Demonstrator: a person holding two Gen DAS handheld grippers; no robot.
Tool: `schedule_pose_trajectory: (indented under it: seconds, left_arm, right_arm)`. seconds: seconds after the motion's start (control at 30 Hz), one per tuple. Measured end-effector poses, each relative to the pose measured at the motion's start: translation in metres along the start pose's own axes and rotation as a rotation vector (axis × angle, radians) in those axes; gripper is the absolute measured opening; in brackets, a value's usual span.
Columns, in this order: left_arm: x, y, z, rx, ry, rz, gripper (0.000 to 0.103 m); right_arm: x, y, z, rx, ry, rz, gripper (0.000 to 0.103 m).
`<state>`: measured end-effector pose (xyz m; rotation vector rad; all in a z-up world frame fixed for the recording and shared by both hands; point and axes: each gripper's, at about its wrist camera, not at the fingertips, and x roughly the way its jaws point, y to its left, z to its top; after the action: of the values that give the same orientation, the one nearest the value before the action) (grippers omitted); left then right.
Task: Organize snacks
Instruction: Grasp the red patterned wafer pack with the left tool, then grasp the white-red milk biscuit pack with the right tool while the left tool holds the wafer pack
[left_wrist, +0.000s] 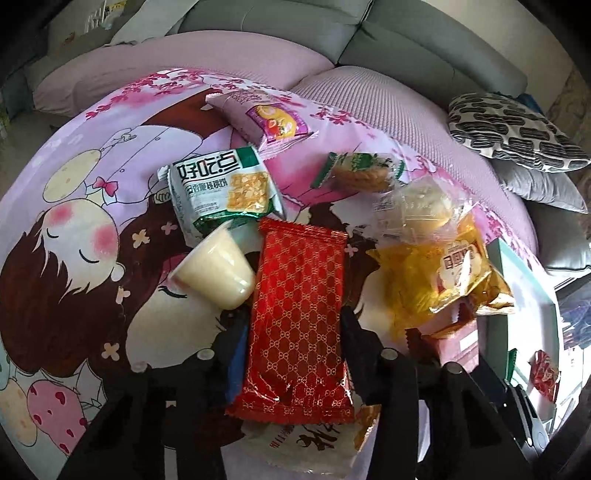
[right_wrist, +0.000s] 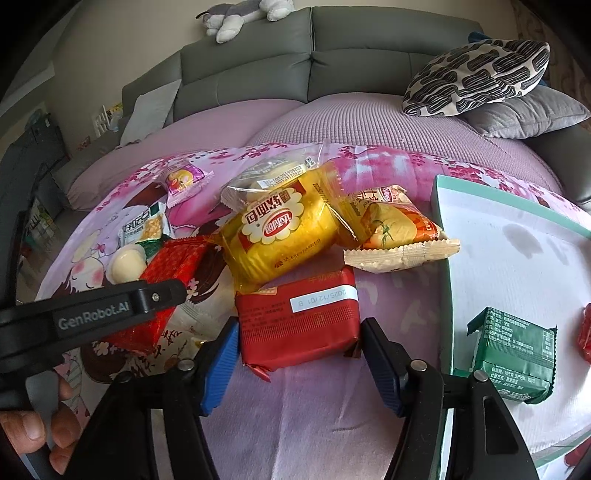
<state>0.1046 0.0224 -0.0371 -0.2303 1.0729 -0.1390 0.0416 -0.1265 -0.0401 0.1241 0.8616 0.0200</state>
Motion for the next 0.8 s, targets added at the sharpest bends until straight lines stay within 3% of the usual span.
schedule_pose_trajectory:
  seconds: [0.8]
  left_arm:
    - [-0.032,-0.009,0.002,0.022,-0.092,-0.044,0.045]
  right_arm:
    - [-0.027,-0.008,0.008,0.04,-0.075,0.061,0.064]
